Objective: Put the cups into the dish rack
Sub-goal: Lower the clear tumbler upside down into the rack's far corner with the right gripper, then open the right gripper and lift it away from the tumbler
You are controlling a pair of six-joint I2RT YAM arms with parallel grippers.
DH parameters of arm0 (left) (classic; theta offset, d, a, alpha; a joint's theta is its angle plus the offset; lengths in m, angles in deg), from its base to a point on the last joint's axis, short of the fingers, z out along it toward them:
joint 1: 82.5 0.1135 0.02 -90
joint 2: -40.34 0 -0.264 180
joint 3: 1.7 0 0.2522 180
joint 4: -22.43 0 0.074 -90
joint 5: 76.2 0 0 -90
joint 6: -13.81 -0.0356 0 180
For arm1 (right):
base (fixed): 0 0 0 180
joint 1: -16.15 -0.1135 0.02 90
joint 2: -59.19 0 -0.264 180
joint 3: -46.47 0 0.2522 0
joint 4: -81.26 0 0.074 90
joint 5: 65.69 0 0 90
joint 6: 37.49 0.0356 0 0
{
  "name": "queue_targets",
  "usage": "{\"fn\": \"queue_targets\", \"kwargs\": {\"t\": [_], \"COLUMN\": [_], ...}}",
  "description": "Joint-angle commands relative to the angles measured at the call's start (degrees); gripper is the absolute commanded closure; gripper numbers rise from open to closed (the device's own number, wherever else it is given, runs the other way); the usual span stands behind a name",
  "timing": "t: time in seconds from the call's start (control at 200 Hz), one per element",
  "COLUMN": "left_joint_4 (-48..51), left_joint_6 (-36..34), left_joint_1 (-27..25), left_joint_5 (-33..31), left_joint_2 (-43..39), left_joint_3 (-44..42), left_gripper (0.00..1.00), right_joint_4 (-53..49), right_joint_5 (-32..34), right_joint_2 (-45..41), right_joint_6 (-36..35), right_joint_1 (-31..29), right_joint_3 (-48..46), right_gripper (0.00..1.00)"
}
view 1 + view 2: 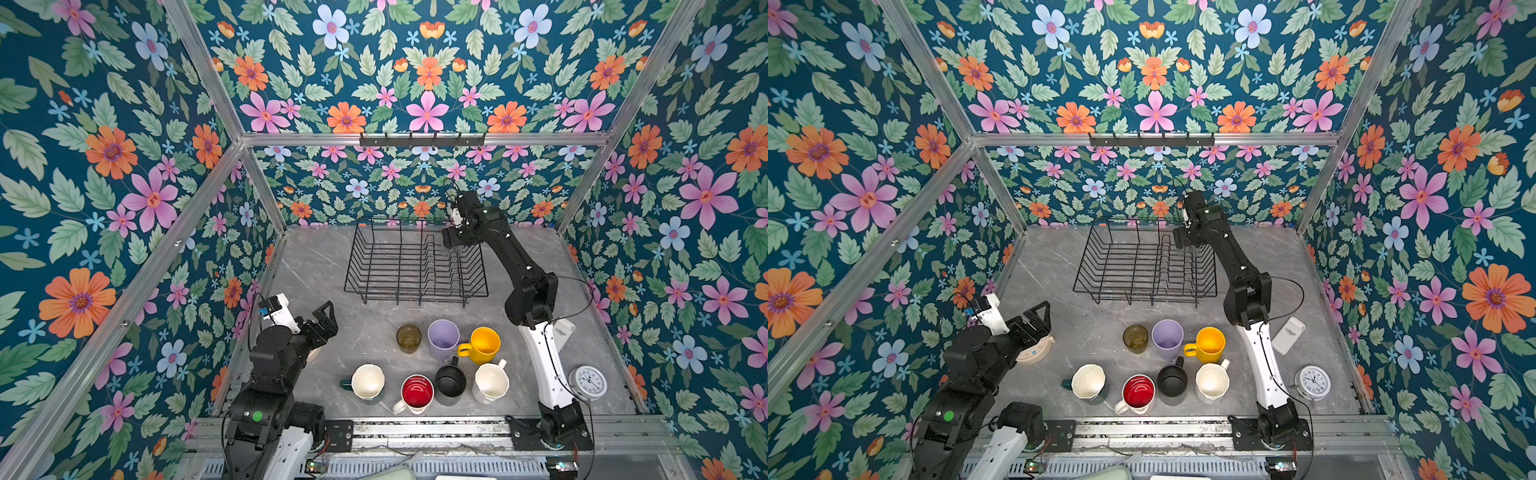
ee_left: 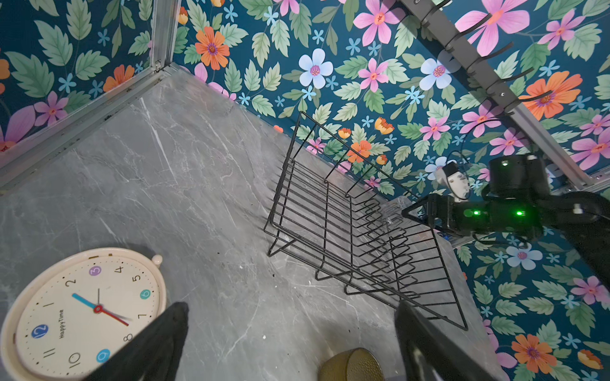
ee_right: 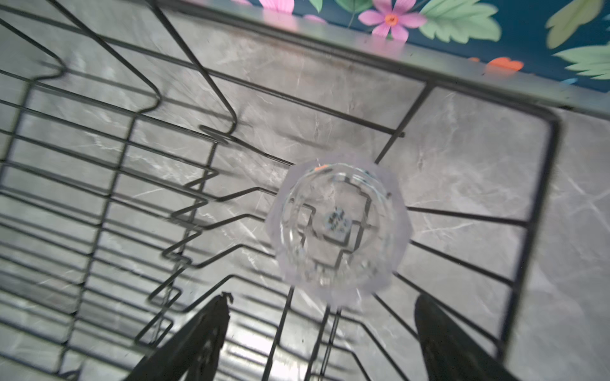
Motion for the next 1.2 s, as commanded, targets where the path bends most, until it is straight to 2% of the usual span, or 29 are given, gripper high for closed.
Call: {"fn": "queue_targets", "kwargs": {"t": [0.0,0.135,0.32,0.4,0.59,0.82,1.195], "left_joint_4": [2.4,5.1,9.1,11.1,14.7,16.9,17.4], "left_joint_6": [-0.4,-1.7,-6.4,-9.3,-14.6,-17.4,-21.5], "left_joint_1": [0.1,0.1,0.1,0.1,0.1,0.1,0.0], "left_joint_5": [1.9,5.4,14.4,16.8,21.1,26.8,33.4], "left_joint_2": [0.6,2.5,6.0,7.2,7.6,8.3,9.8], "left_joint_3": [0.8,1.8,3.7,4.5,5.7,4.3,3.0], "left_gripper": [0.02,0.07,0.16,0.19,0.24,0.27,0.29], "right_joint_4": [2.3,6.9,19.5,21.9,24.1,28.1,27.5], "right_joint_5": [-0.7,-2.8,-5.7,-6.0,-8.9,-11.2,-11.3], "right_joint_2": [-4.8,-13.9,-30.9,-36.3,-47.0,-58.2,-68.0], "right_joint_6": [1.7,3.8,7.2,7.6,9.8,12.8,15.2], "right_joint_1": [-0.1,-0.2,-0.7,-0.7,-0.8,-1.3,-1.7], "right_joint_3": [-3.9,-14.6,-38.3,-45.3,-56.9,-70.9,-81.1], "right_gripper": [0.11,0.11,0.11,0.11,0.11,0.11,0.11]}}
